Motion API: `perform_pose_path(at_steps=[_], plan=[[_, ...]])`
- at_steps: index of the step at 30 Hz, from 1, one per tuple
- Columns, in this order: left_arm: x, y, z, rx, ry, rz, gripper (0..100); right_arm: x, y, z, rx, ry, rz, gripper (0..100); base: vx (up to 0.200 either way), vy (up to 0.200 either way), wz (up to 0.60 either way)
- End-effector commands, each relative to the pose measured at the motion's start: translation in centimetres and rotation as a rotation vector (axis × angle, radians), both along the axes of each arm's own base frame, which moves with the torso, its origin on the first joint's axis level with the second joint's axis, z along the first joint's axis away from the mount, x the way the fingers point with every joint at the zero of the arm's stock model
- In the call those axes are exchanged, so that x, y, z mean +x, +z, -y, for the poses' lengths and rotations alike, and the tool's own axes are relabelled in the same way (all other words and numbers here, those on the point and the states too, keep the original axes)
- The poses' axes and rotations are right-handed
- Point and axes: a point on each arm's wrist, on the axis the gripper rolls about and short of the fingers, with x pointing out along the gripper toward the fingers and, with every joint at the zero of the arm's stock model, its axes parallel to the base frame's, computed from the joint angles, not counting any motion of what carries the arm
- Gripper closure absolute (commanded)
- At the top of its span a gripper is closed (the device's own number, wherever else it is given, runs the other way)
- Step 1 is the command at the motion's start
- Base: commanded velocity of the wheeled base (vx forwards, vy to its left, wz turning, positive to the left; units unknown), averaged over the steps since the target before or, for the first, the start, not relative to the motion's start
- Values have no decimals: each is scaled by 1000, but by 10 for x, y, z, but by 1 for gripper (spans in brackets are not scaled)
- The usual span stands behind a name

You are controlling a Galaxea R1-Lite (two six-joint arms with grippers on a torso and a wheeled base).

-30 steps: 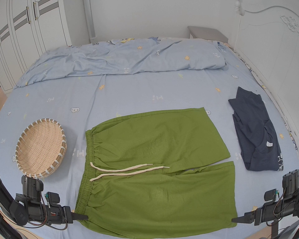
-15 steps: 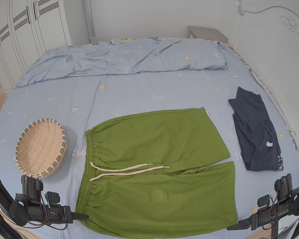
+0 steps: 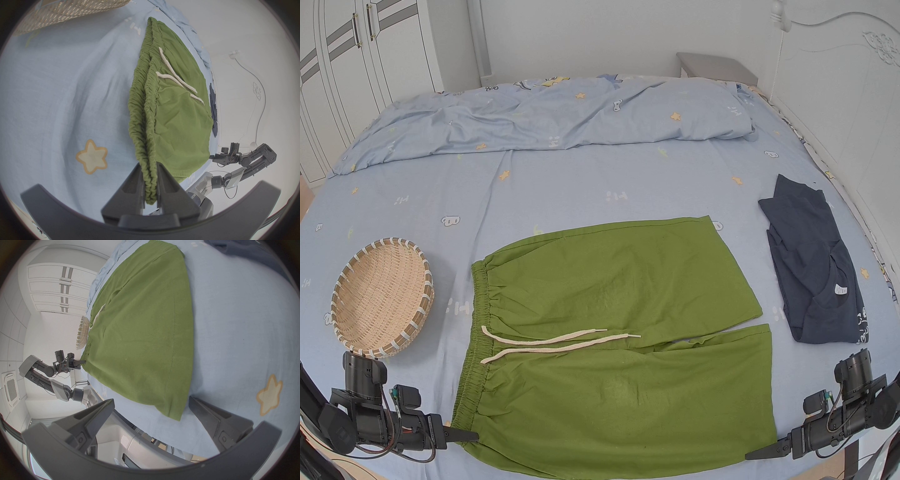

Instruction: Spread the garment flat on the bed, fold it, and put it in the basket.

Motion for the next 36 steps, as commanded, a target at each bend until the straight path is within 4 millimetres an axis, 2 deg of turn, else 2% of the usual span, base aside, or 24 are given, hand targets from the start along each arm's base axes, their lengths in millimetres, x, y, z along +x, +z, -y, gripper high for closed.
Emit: perform_pose_path(at_steps=[1, 14, 27, 28, 36], plan=[[-5, -2, 1, 0, -6, -18, 100, -1, -10, -1, 2, 6, -65, 0, 0, 0, 0], [-5, -2, 3, -2, -15, -19, 100, 3, -8, -4, 105, 27, -62, 0, 0, 0, 0], [-5, 2, 1, -4, 0, 8, 100, -1, -9, -4, 99, 22, -86, 0, 0, 0, 0], [-5, 2, 1, -4, 2, 10, 100, -1, -9, -4, 98, 22, -86, 100, 0, 0, 0], [-4, 3, -5, -4, 39, 18, 100, -10, -5, -1, 88, 7, -132, 100, 0, 0, 0]])
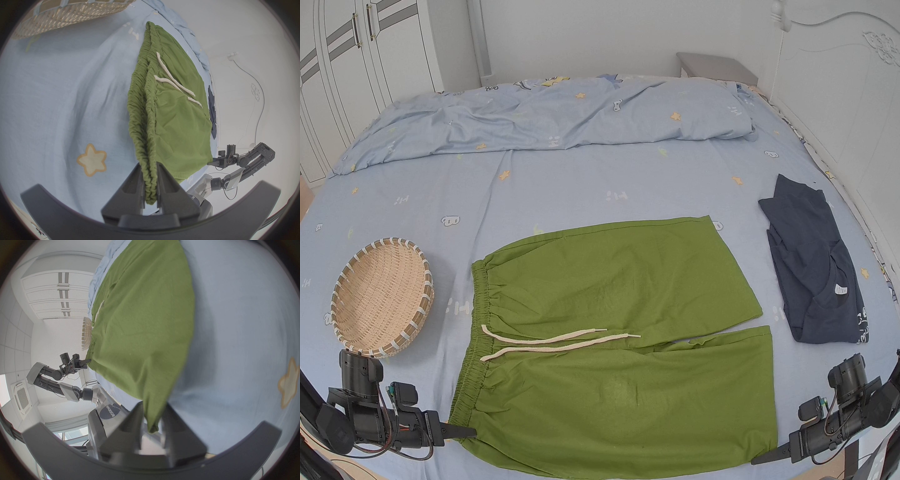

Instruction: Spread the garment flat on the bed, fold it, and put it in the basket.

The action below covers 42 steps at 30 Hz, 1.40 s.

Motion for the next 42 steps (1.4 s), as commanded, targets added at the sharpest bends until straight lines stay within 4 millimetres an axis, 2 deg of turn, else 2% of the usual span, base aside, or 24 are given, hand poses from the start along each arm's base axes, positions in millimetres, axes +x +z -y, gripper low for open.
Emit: perform_pose_path(at_steps=[1, 7, 14, 21, 22, 26, 27, 28, 30, 32, 37, 39, 42], plan=[[-3, -1, -3, 0, 22, -9, 100, -10, 5, 2, -1, -7, -10, 100, 0, 0, 0], [-6, -2, -3, 3, 22, -21, 100, -14, 5, 4, -37, -19, -37, 100, 0, 0, 0], [-18, 0, -4, 16, 10, -62, 100, -30, 14, 5, -56, -14, -63, 100, 0, 0, 0], [-11, 4, -4, 17, -5, -32, 100, -27, 21, 5, -49, -17, -12, 100, 0, 0, 0], [-5, 14, -4, -18, 33, -9, 100, -20, 33, 4, -39, -28, 74, 100, 0, 0, 0], [7, 35, -2, -99, 114, 21, 100, -5, 55, 2, -25, -36, 141, 100, 0, 0, 0], [14, 46, -1, -126, 137, 45, 100, 2, 68, 1, -17, -39, 170, 100, 0, 0, 0], [15, 47, -2, -128, 141, 47, 100, 2, 69, 1, -17, -40, 173, 100, 0, 0, 0], [29, 67, -3, -160, 171, 92, 100, 12, 96, 1, -4, -44, 243, 100, 0, 0, 0], [38, 79, -3, -172, 181, 100, 100, 22, 117, 0, 2, -49, 290, 100, 0, 0, 0], [54, 100, -4, -176, 180, 124, 100, 46, 157, -2, 24, -71, 361, 100, 0, 0, 0], [59, 106, -4, -177, 180, 144, 100, 51, 163, -4, 32, -72, 383, 100, 0, 0, 0], [83, 120, -6, -179, 181, 184, 100, 72, 176, -7, 46, -86, 403, 100, 0, 0, 0]])
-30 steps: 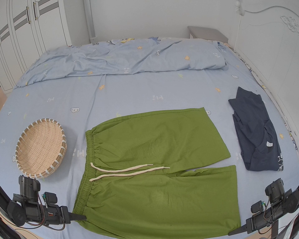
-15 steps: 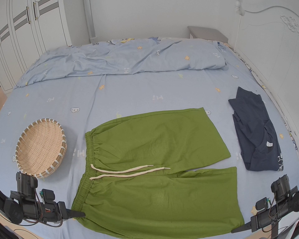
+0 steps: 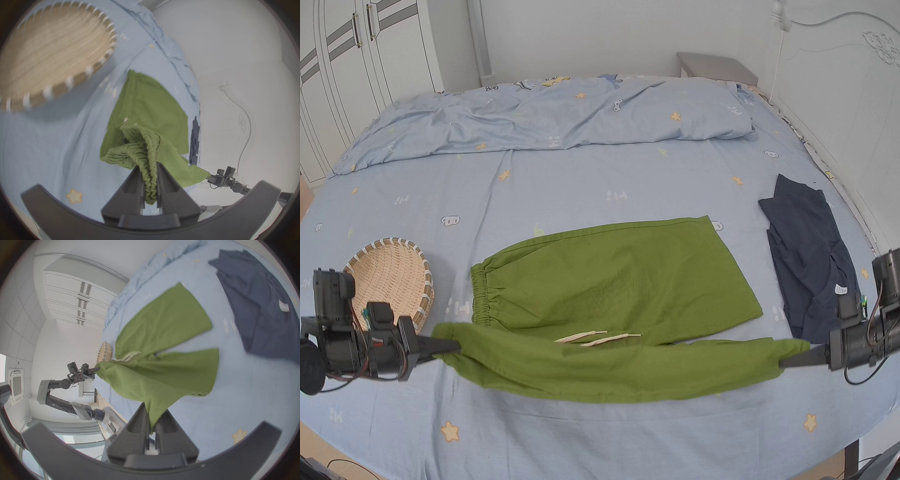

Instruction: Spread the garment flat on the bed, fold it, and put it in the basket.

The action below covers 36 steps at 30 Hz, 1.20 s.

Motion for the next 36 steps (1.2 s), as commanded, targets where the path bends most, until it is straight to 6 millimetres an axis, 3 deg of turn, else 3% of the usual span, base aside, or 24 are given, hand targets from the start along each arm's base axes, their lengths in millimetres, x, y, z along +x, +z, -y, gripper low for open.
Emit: perform_pose_path(at_steps=[1, 5, 6, 7, 8, 10, 12, 22, 30, 36], plan=[[35, 33, -2, -9, 12, 79, 100, 27, 40, -5, 33, -16, 95, 100, 0, 0, 0], [56, 45, -2, -9, 10, 89, 100, 44, 54, -6, 46, -28, 130, 100, 0, 0, 0], [72, 50, -3, -9, 10, 87, 100, 53, 65, -7, 57, -39, 151, 100, 0, 0, 0], [72, 50, -3, -9, 10, 87, 100, 53, 65, -7, 57, -39, 151, 100, 0, 0, 0], [84, 56, -2, -9, 6, 89, 100, 65, 74, -8, 70, -51, 167, 100, 0, 0, 0], [87, 58, -2, -9, 4, 90, 100, 70, 77, -9, 74, -53, 174, 100, 0, 0, 0], [99, 63, -1, -8, 2, 100, 100, 89, 86, -11, 75, -55, 204, 100, 0, 0, 0], [116, 48, -8, -5, 16, 66, 100, 137, 106, -15, 82, -59, 264, 100, 0, 0, 0], [118, 51, -12, -3, 30, 79, 100, 175, 102, -14, 84, -69, 293, 100, 0, 0, 0], [126, 48, -12, -3, 30, 82, 100, 192, 98, -13, 86, -77, 297, 100, 0, 0, 0]])
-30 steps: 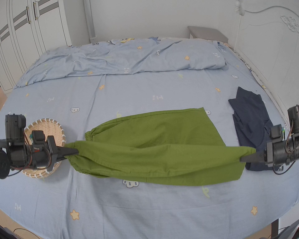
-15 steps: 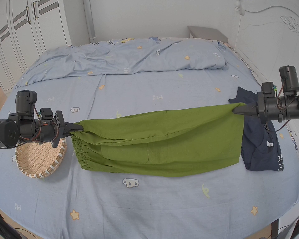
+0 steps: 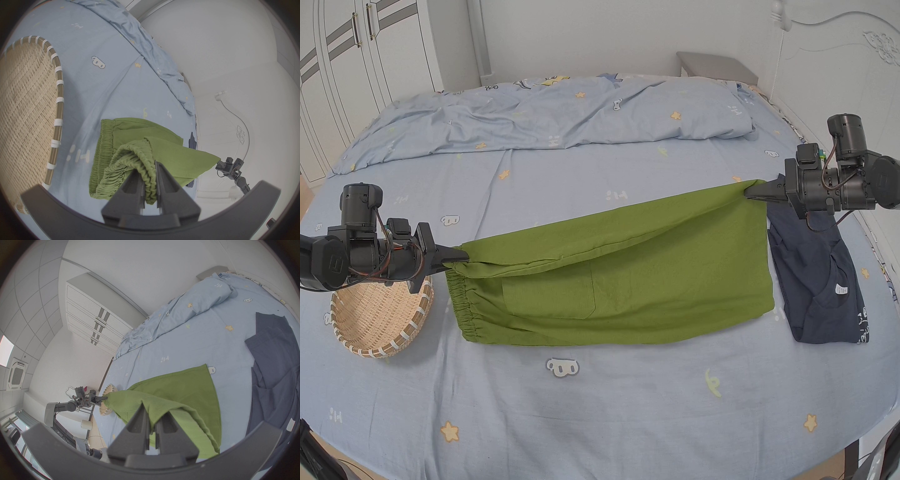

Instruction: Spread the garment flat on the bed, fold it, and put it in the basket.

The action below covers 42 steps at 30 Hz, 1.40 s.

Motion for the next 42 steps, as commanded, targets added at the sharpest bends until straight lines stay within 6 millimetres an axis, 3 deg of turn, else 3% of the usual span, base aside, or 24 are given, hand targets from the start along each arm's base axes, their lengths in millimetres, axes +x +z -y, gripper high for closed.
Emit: perform_pose_path(at_steps=[1, 20, 28, 36, 37, 42], plan=[[8, -6, 0, 1, 0, -9, 100, 21, -15, 1, -1, -6, -26, 100, 0, 0, 0], [30, -22, 3, 4, -12, -10, 100, 48, -43, 11, -3, -37, -64, 100, 0, 0, 0], [37, -29, 3, 7, -7, -23, 100, 64, -67, 5, -5, -25, -82, 100, 0, 0, 0], [49, -35, 6, 9, -15, -29, 100, 71, -70, 5, -3, -27, -71, 100, 0, 0, 0], [49, -35, 6, 9, -15, -29, 0, 71, -70, 5, -3, -27, -71, 0, 0, 0, 0], [53, -35, 7, 8, -20, -24, 0, 83, -84, 2, -8, -18, -85, 0, 0, 0, 0]])
